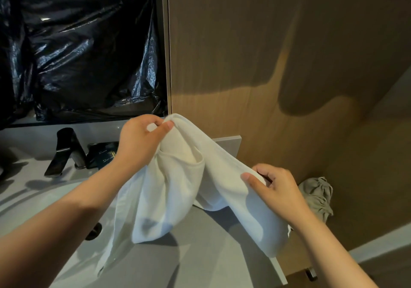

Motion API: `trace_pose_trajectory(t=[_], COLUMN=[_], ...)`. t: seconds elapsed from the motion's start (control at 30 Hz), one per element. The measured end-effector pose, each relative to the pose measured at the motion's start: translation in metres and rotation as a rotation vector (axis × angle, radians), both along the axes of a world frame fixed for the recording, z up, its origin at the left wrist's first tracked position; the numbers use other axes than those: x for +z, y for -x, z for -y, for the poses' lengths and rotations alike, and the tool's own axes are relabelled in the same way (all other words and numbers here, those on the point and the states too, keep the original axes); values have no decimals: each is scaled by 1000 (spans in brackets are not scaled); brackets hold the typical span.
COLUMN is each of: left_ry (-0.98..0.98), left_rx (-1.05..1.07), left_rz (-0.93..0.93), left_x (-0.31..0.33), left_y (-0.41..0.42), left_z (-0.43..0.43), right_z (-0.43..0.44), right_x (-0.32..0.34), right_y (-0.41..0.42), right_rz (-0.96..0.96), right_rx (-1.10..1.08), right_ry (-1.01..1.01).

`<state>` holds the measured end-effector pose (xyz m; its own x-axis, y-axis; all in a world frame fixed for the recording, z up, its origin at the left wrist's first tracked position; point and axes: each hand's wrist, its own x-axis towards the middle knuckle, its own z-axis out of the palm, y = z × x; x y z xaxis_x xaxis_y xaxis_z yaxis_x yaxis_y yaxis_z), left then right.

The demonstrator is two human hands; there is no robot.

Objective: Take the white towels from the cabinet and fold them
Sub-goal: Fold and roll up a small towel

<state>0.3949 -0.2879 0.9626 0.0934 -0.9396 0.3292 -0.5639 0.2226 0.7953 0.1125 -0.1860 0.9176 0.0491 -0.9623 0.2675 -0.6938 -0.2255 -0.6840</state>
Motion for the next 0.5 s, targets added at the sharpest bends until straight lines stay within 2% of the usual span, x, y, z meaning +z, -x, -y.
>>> trace_pose_trajectory(t=[0.1, 0.23, 0.37, 0.5], left_ry=[9, 10, 141, 134], left_rx=[75, 23, -212, -424], left_rz=[64, 236, 337, 389], left_x=[-1, -6, -6, -12], left_y=[-7, -8, 5, 25], left_z=[5, -4, -32, -51], right_z=[-6, -8, -3, 1], right_x=[-3, 4, 24, 43], right_y=[7, 4, -9, -21], right_rz=[-10, -23, -155, -237], right_rx=[-32, -27, -3, 70], right_ry=[7, 78, 119, 154])
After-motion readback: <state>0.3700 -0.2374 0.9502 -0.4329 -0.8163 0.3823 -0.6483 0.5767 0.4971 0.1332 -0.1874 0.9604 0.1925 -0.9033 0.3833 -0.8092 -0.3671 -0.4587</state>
